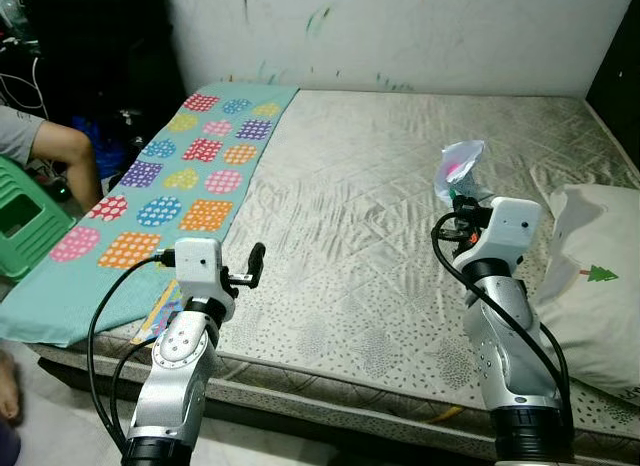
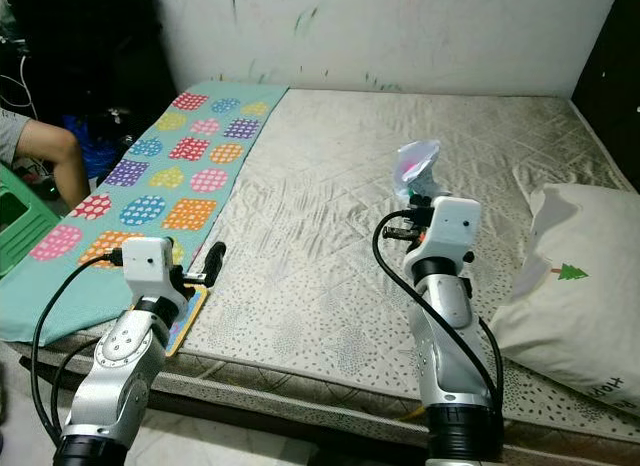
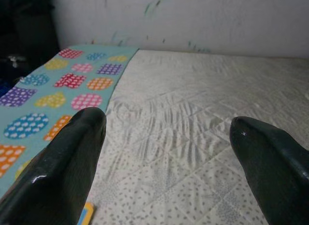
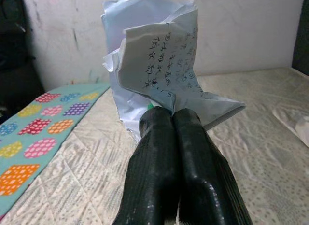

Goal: Clean up the room

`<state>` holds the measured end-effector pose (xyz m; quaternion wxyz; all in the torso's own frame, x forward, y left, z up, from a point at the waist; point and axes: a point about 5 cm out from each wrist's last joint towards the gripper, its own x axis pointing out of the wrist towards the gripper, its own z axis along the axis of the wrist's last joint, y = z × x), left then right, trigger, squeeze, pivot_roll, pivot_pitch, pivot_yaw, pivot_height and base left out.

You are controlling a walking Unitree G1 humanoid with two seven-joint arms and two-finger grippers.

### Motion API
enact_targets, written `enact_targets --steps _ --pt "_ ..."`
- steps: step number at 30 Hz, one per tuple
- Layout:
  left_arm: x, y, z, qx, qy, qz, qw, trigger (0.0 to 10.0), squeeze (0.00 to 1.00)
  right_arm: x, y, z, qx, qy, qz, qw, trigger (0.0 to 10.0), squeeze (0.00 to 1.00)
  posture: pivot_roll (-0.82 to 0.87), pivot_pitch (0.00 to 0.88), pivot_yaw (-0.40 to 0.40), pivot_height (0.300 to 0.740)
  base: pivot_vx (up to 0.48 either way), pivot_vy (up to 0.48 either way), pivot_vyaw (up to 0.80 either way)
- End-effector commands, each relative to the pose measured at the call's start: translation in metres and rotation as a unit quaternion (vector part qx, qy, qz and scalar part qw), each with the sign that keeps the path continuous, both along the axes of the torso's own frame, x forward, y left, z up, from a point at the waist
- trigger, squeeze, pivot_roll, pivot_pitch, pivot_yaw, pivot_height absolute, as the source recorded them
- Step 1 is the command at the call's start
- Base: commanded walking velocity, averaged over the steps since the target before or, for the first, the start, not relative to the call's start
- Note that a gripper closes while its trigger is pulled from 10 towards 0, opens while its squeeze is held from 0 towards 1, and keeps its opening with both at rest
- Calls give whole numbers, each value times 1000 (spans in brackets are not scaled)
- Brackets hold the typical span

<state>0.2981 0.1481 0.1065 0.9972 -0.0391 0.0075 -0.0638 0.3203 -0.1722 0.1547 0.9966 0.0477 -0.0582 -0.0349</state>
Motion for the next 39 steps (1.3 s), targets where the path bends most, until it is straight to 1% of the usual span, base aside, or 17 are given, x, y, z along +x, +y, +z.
enact_targets --steps 1,4,10,14,15,16,18,20,22,26,29,30,33,35,36,37,39 --pt "0 2 -2 7 3 -2 1000 10000 0 -1 -1 11 1 -19 1 1000 10000 0 -125 1 97 740 0 0 0" --pt "2 0 -2 7 4 -6 1000 10000 0 0 -1 11 1 -18 -1 1000 10000 0 -130 9 102 740 0 0 0" --pt "3 2 -2 7 3 -5 1000 10000 0 -3 0 9 -1 -17 -5 1000 10000 0 -128 7 101 740 0 0 0" --pt "6 6 2 5 -3 10 1000 10000 0 -2 -9 5 -4 -5 -31 1000 10000 0 -109 0 84 740 0 0 0" --pt "6 6 2 5 -3 10 1000 10000 0 -2 -9 5 -4 -5 -31 1000 10000 0 -109 0 84 740 0 0 0" --pt "5 10 2 2 -3 20 1000 10000 0 0 -13 4 4 0 -45 999 10000 0 -109 0 81 740 0 0 0" --pt "4 17 6 -6 -12 34 999 10000 0 2 -14 8 6 -4 -52 999 10000 0 -120 0 84 740 0 0 0" --pt "3 19 8 -7 -16 42 999 10000 0 2 -15 12 7 -8 -56 998 10000 0 -119 0 82 740 0 0 0" --pt "3 19 11 -10 -19 46 999 10000 0 2 -17 19 9 -20 -57 998 10000 0 -116 0 81 740 0 0 0" --pt "2 20 12 -9 -20 45 999 10000 0 1 -15 20 10 -26 -50 998 10000 0 -109 0 79 740 0 0 0" --pt "-1 26 8 1 -15 44 999 10000 0 -1 -12 10 9 -8 -46 999 10000 0 -94 0 68 740 0 0 0" --pt "-3 31 5 7 -12 52 999 10000 0 -2 -10 5 8 1 -41 999 10000 0 -82 0 57 740 0 0 0" --pt "-7 35 2 12 -10 64 998 10000 0 -3 -10 -2 -6 10 -37 999 10000 0 -61 0 38 740 0 0 0" --pt "-16 40 -2 12 -5 83 996 10000 0 -4 -9 -14 -7 40 -34 999 10000 0 -31 0 12 740 0 0 0" --pt "-18 41 -3 11 -4 87 996 10000 0 -4 -9 -17 -8 47 -32 998 10000 0 -26 0 8 740 0 0 0" --pt "-24 42 -5 5 -1 94 996 10000 0 -5 -6 -22 0 54 -22 998 10000 0 -14 0 -7 740 0 0 -800" --pt "-28 43 -7 -4 1 99 995 10000 0 -2 0 -24 -9 55 -9 998 10000 0 -8 0 -17 740 0 0 -800"
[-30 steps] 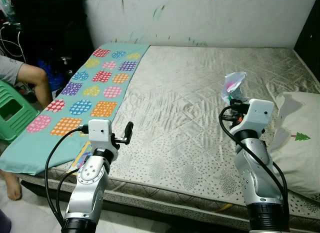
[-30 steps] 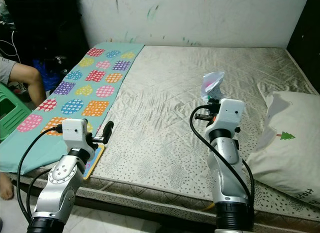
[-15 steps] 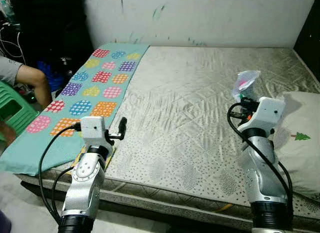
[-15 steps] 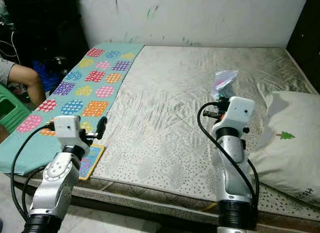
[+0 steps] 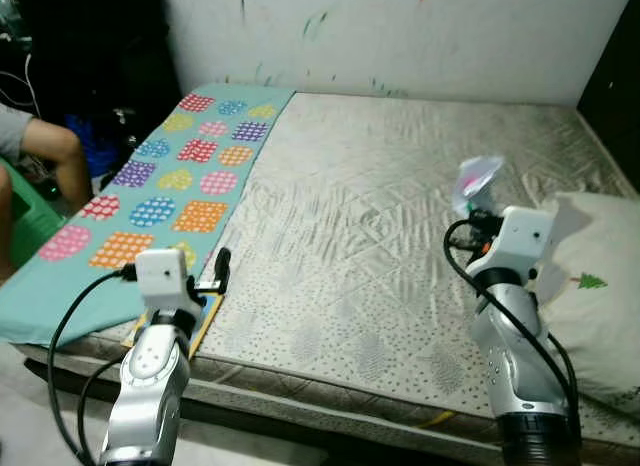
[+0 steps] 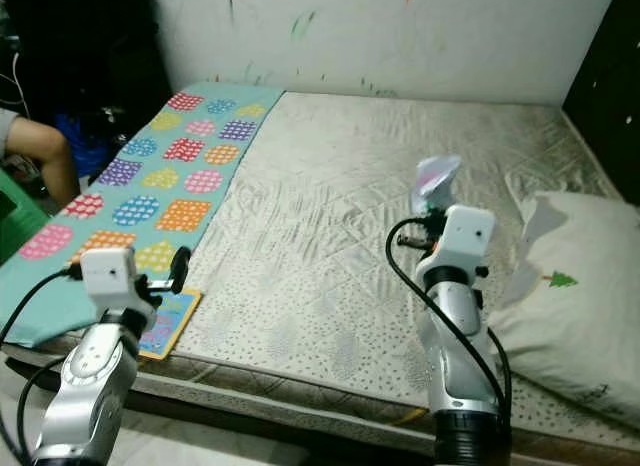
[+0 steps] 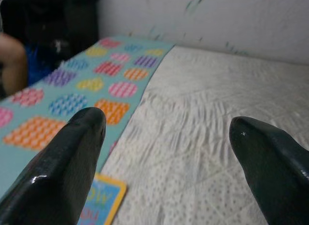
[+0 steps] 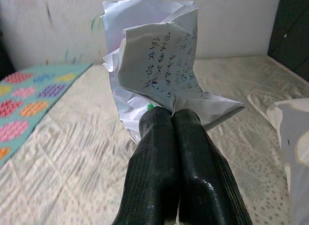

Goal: Clean up the room

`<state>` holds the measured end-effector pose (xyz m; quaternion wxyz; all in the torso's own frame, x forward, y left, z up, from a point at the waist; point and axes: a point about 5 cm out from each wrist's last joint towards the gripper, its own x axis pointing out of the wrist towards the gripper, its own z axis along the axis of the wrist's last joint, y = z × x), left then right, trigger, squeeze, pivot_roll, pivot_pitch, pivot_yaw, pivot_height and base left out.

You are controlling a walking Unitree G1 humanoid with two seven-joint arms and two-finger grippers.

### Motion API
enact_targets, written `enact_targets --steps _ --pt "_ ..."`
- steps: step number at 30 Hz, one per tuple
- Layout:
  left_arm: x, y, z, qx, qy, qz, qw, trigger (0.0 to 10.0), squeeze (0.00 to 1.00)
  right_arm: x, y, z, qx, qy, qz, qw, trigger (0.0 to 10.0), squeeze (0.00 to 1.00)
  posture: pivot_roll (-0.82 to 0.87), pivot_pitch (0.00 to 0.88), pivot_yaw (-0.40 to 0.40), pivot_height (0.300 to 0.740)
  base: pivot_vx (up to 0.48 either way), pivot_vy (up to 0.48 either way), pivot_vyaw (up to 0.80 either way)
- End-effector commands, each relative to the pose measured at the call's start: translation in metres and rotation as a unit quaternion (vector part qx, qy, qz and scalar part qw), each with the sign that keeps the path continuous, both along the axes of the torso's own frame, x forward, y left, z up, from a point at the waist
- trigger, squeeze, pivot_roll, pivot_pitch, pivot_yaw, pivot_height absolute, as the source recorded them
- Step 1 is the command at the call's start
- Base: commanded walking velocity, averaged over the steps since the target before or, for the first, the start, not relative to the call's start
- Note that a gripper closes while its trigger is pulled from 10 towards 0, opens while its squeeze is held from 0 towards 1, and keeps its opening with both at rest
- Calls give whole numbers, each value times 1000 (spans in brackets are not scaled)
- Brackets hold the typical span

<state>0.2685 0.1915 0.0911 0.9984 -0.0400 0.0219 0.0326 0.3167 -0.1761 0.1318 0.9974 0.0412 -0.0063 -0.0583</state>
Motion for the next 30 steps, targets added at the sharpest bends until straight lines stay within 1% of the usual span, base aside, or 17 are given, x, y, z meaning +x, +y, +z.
enact_targets --steps 1,4,6,7,9,11,12,15,17,18,20,22,24,25,26,27,30 --pt "-2 0 6 -4 -15 9 1000 10000 0 2 10 -1 -10 0 22 1000 10000 0 -8 0 -19 740 0 0 -800" --pt "-4 -5 4 6 -11 14 1000 10000 0 4 14 -1 1 1 31 1000 10000 0 -6 0 -18 740 0 0 -800" --pt "-5 -8 3 6 -8 10 1000 10000 0 3 14 -1 3 0 28 1000 10000 0 -7 0 -15 740 0 0 -800" --pt "-9 -12 -1 5 -1 4 1000 10000 0 -1 13 -5 -18 5 25 1000 10000 0 -7 0 -7 740 0 0 0" --pt "-10 -15 -3 9 4 -2 1000 10000 0 -3 11 -11 -5 14 17 1000 10000 0 -2 0 -5 740 0 0 0" --pt "-7 -14 0 10 2 -4 1000 10000 0 -1 13 -11 -12 14 21 1000 10000 0 6 0 -8 740 0 0 0" --pt "-3 -12 6 12 -7 -3 1000 10000 0 1 19 -9 -18 5 36 999 10000 0 19 0 -4 740 0 0 0" --pt "-1 -9 11 4 -14 0 1000 10000 0 3 24 -6 -21 0 45 999 10000 0 19 0 1 740 0 0 0" --pt "-1 -7 13 2 -15 1 1000 10000 0 4 26 -6 -29 -1 46 998 10000 0 12 0 -5 740 0 0 800" --pt "-3 -6 11 6 -13 1 1000 10000 0 4 27 -5 -25 0 48 999 10000 0 4 5 -15 740 0 0 800" --pt "-7 -7 6 13 -6 2 1000 10000 0 1 31 -4 -23 -3 70 997 10000 0 0 15 -26 740 0 0 800" --pt "-9 -9 4 6 -3 3 1000 10000 0 -4 34 -4 -45 -8 95 994 10000 0 -6 23 -34 740 0 0 800" --pt "-10 -10 3 5 -3 3 1000 10000 0 -5 34 -4 -52 -9 100 994 10000 0 -10 28 -37 740 0 0 800" --pt "-11 -14 2 3 -1 3 1000 10000 0 -6 32 -6 -50 -3 97 994 10000 0 -13 34 -37 740 0 0 800" --pt "-11 -14 2 3 -1 3 1000 10000 0 -6 32 -6 -50 -3 97 994 10000 0 -13 34 -37 740 0 0 800" --pt "-13 -19 1 -1 2 1 1000 10000 0 -5 28 -7 -43 0 88 995 10000 0 -15 45 -34 740 0 0 800" --pt "-14 -25 2 -2 3 -9 1000 10000 0 -3 25 -3 -32 -7 78 996 10000 0 -18 62 -24 740 0 0 533"
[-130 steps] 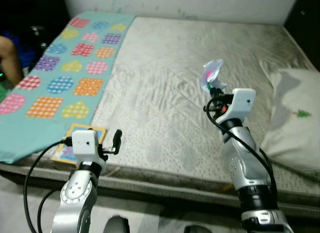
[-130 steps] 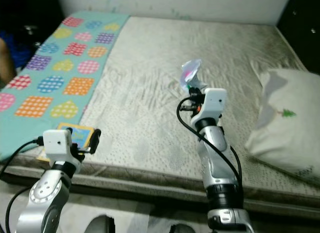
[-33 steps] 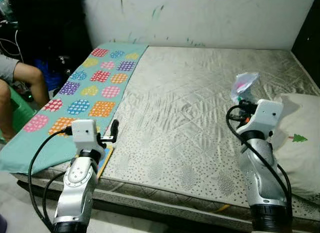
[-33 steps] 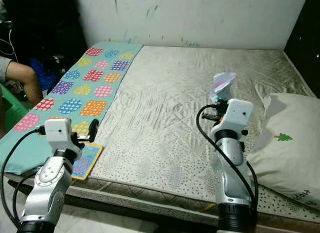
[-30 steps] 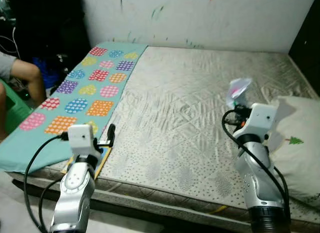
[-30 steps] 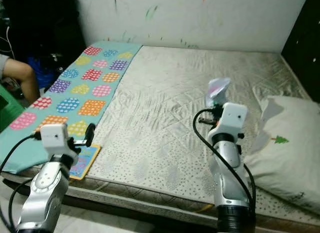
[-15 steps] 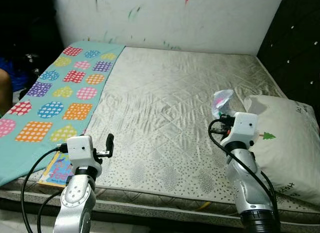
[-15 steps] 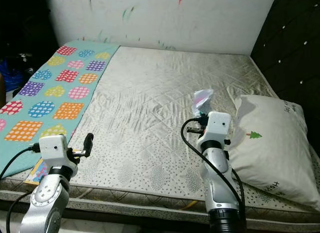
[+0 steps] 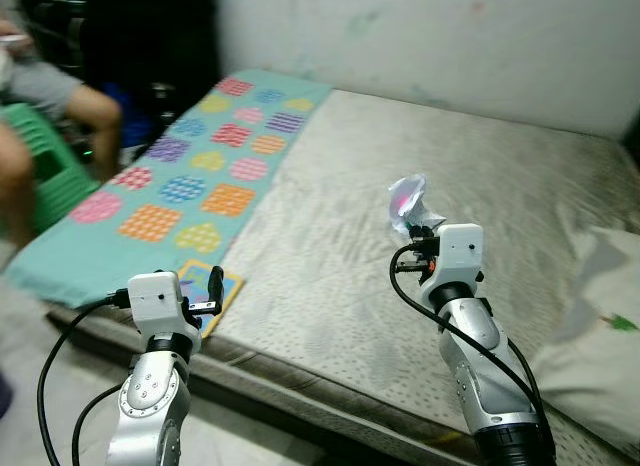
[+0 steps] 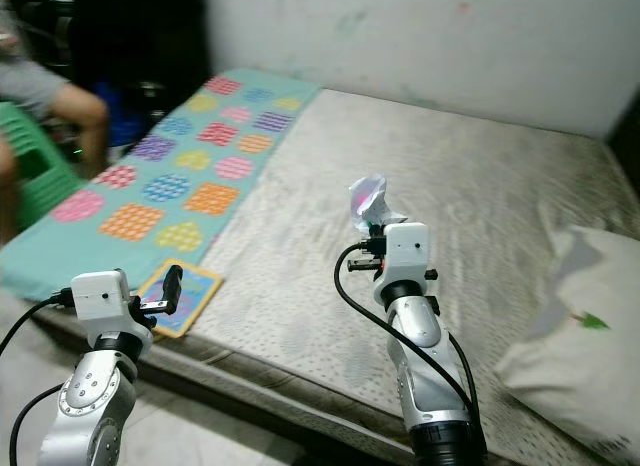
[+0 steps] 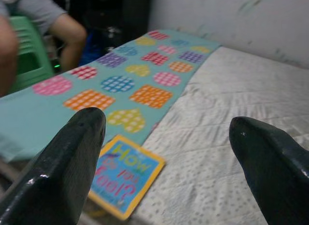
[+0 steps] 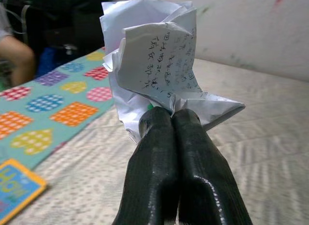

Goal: Clean up the room

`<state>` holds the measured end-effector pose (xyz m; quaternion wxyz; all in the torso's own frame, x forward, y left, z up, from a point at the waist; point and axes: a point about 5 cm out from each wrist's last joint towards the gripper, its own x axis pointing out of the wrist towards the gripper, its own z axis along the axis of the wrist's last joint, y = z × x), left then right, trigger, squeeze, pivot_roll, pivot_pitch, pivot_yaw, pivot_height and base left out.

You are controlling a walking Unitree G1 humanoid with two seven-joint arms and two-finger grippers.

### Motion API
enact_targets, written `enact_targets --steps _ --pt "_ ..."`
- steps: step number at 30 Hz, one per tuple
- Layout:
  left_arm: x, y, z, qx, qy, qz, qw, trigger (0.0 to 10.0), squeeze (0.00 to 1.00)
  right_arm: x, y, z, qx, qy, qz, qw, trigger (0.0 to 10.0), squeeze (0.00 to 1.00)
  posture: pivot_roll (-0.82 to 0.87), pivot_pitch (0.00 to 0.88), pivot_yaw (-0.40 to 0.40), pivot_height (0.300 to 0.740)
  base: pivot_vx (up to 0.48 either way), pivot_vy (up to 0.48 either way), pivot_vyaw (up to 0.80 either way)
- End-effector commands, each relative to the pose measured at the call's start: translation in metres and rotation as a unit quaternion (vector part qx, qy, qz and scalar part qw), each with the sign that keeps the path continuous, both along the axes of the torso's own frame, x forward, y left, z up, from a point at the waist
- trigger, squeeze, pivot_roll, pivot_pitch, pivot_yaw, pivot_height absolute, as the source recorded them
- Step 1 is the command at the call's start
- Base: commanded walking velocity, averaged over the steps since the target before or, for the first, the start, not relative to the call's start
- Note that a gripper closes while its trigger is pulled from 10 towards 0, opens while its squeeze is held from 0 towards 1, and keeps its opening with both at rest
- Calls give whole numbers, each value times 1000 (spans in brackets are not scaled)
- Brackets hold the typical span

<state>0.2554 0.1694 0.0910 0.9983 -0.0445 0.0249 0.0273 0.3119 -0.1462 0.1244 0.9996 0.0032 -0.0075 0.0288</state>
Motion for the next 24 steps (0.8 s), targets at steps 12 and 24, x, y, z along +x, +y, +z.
enact_targets --steps 12,24 --pt "6 0 5 -15 0 -18 1000 10000 0 1 -9 4 19 8 -21 1000 10000 0 -32 80 -27 740 0 0 -236" --pt "6 -8 5 -30 0 -39 999 10000 0 2 -9 7 21 8 -17 1000 10000 0 -38 84 -32 740 0 0 -790"
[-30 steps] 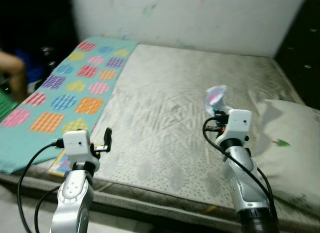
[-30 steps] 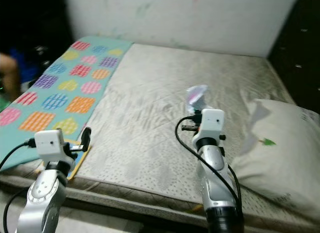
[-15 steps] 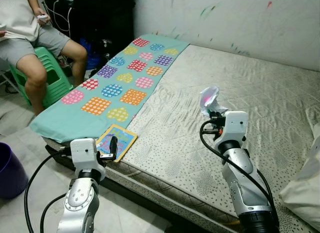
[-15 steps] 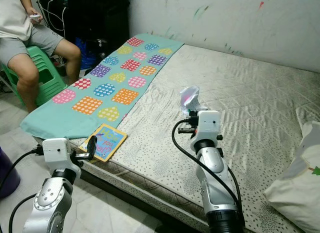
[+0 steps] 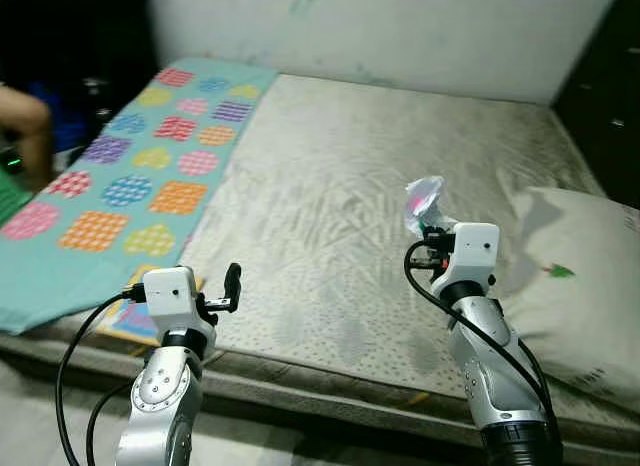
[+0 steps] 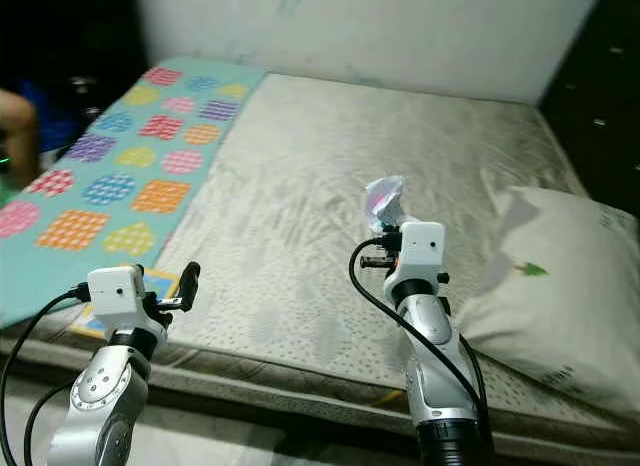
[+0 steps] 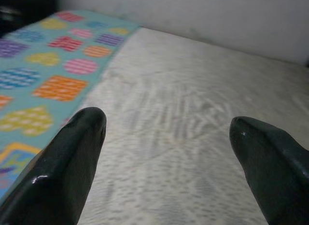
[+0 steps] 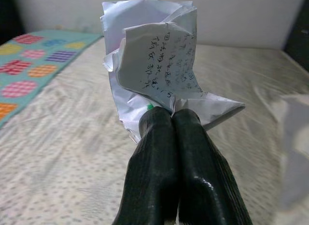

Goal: Clean up the room

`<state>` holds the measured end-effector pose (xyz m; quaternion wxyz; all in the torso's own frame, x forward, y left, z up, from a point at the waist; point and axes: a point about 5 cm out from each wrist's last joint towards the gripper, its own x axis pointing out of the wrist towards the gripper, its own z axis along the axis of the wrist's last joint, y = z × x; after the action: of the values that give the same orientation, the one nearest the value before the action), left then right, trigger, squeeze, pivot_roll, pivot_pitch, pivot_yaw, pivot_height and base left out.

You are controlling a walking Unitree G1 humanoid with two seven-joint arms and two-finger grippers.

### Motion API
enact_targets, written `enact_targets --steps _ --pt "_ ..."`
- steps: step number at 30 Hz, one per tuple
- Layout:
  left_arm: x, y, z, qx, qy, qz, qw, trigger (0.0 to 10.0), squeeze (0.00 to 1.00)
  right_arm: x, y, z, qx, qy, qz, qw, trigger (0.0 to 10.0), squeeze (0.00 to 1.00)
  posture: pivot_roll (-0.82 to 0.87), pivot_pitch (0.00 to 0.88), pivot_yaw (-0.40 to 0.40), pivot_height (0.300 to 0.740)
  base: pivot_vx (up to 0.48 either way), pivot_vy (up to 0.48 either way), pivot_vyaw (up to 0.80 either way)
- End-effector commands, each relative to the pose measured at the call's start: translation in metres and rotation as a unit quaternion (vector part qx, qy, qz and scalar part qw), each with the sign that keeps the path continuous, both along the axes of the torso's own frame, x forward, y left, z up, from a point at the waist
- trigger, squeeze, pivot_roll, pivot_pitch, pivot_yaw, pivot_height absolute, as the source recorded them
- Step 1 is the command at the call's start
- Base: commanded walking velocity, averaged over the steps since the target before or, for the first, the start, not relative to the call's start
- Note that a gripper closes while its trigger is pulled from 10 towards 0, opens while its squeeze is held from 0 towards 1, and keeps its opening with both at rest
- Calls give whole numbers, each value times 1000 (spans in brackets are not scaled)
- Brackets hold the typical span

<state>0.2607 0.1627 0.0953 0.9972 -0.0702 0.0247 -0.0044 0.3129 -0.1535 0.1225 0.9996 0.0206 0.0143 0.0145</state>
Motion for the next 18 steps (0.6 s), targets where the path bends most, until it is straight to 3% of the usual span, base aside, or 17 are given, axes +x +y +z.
enact_targets --steps 1,10,18 --pt "1 -2 1 -4 2 -10 1000 10000 0 1 -1 8 5 -14 -3 1000 10000 0 -38 84 -32 740 0 0 -800" --pt "0 -4 0 -13 5 -13 1000 10000 0 -2 -1 7 10 -12 -2 1000 10000 0 -40 94 -28 740 0 85 -751" --pt "-1 -3 0 -14 7 -13 1000 10000 0 -3 -1 6 11 -10 1 1000 10000 0 -38 99 -31 740 0 268 0"
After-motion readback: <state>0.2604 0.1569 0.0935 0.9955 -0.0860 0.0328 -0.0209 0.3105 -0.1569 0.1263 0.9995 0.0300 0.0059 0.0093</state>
